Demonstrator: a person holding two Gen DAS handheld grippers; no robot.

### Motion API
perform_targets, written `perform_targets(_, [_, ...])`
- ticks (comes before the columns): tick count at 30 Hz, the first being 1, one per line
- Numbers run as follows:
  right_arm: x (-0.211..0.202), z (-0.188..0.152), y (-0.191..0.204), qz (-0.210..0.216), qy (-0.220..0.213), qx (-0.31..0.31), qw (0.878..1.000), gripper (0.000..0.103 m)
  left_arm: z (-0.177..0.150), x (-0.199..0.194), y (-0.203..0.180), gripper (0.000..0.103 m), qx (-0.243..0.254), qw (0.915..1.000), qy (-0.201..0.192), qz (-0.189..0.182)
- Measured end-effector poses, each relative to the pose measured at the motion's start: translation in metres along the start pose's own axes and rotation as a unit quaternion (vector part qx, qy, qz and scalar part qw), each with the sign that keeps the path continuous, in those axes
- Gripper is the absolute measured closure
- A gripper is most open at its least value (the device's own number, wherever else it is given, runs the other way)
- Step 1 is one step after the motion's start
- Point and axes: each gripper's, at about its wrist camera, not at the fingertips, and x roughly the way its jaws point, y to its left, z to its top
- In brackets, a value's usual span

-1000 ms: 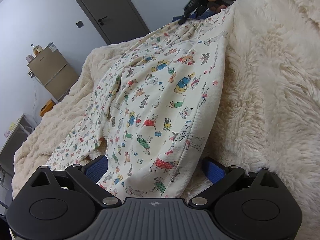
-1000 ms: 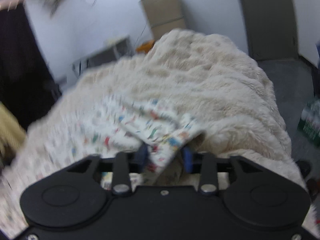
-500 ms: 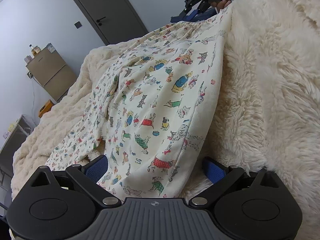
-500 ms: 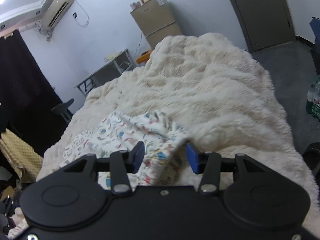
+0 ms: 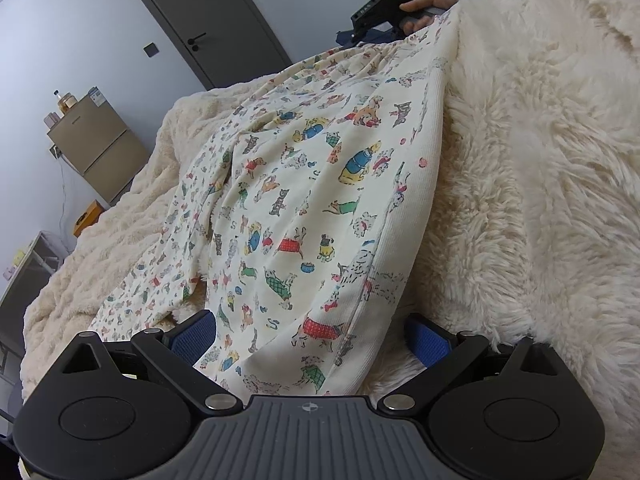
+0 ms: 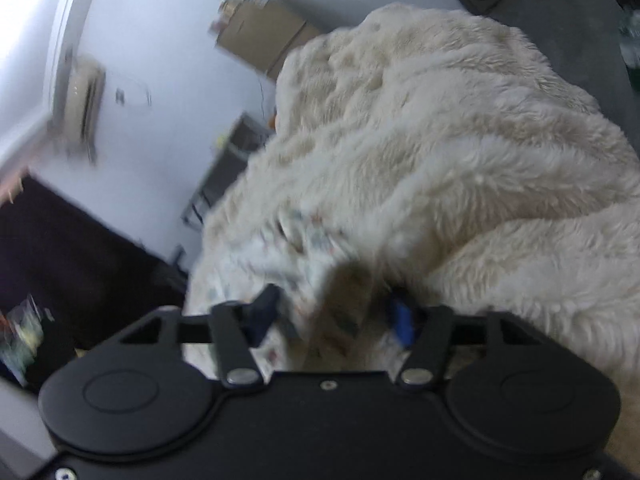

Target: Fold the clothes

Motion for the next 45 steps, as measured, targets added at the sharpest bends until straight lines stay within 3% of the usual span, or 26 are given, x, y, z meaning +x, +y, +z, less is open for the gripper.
perform_targets(1, [-0.001,0.003,0.000,0.006,-0.007,0.003,1.000,0.078,0.001,0.000,-0.001,0.004,0.003,1.0000,0.001,0.001])
perform_targets(4, [-0.004,0.016,0.009,0.000,-0.032,-0.018,0.999,0.088,0.003,0.000,-0.002,0.004,0.011,0.9999,0.001,0.004])
perform_targets(6, [-0.009,0.028,0.018,-0.001,-0.055,-0.034,0.998,0.088,0.005,-0.001,-0.004,0.004,0.015,0.9999,0.002,0.006])
perform_targets(7, [-0.007,0.030,0.024,-0.021,-0.053,-0.053,0.997,0.087,0.005,0.000,-0.004,0.004,0.015,0.9999,0.002,0.006])
perform_targets(9, [0.000,0.032,0.034,-0.072,-0.042,-0.097,0.992,0.077,0.005,0.000,-0.004,0.004,0.014,0.9999,0.003,0.007])
perform_targets(10, [0.001,0.030,0.040,-0.096,-0.033,-0.122,0.987,0.064,0.004,0.000,-0.004,0.004,0.014,0.9999,0.003,0.007])
perform_targets(13, [-0.016,0.018,0.061,-0.159,-0.031,-0.220,0.962,0.056,0.004,0.000,-0.003,0.004,0.013,0.9999,0.002,0.008])
perform_targets(16, [-0.058,0.003,0.082,-0.140,-0.034,-0.311,0.940,0.038,0.003,0.000,-0.003,0.004,0.013,0.9999,0.001,0.009])
perform_targets(17, [-0.073,-0.003,0.090,-0.132,-0.034,-0.343,0.929,0.030,0.003,0.000,-0.003,0.004,0.013,0.9999,-0.001,0.009])
perform_targets(19, [-0.099,-0.016,0.104,-0.123,-0.033,-0.403,0.907,0.025,0.002,0.001,-0.002,0.003,0.013,0.9999,-0.004,0.010])
perform_targets(23, [-0.143,-0.044,0.133,-0.112,-0.026,-0.505,0.855,0.023,0.001,0.003,-0.001,0.001,0.011,0.9998,-0.005,0.013])
perform_targets(25, [-0.154,-0.057,0.143,-0.090,-0.006,-0.531,0.843,0.022,0.002,0.004,-0.001,0.000,0.012,0.9998,-0.004,0.017])
perform_targets(26, [-0.158,-0.070,0.151,-0.073,0.015,-0.555,0.828,0.022,0.002,0.004,-0.002,0.000,0.013,0.9997,-0.004,0.020])
perform_targets(28, [-0.162,-0.097,0.165,-0.044,0.050,-0.606,0.793,0.022,0.001,0.003,-0.003,0.000,0.018,0.9994,-0.009,0.027])
perform_targets(31, [-0.163,-0.143,0.178,-0.035,0.083,-0.681,0.727,0.021,0.000,0.002,-0.002,0.000,0.024,0.9987,-0.020,0.039])
perform_targets(32, [-0.162,-0.168,0.181,-0.021,0.108,-0.718,0.687,0.021,0.000,0.002,-0.001,0.000,0.021,0.9986,-0.020,0.043])
perform_targets(34, [-0.162,-0.194,0.183,-0.003,0.129,-0.742,0.657,0.021,0.001,0.003,0.001,0.000,0.016,0.9983,-0.020,0.052])
perform_targets(35, [-0.161,-0.203,0.184,-0.002,0.128,-0.749,0.650,0.021,0.002,0.003,0.002,0.000,0.014,0.9981,-0.020,0.056])
perform_targets(37, [-0.158,-0.220,0.187,0.000,0.124,-0.763,0.635,0.021,0.005,0.008,0.005,0.000,-0.003,0.9984,-0.006,0.056])
perform_targets(40, [-0.143,-0.230,0.191,-0.023,0.103,-0.765,0.635,0.020,0.012,0.019,0.002,0.000,-0.014,0.9987,0.014,0.048])
perform_targets(42, [-0.132,-0.234,0.193,-0.026,0.118,-0.744,0.657,0.020,0.015,0.025,-0.006,0.000,-0.005,0.9986,0.022,0.047])
perform_targets(45, [-0.127,-0.250,0.189,-0.021,0.114,-0.743,0.659,0.020,0.017,0.027,-0.012,0.000,0.003,0.9983,0.026,0.053])
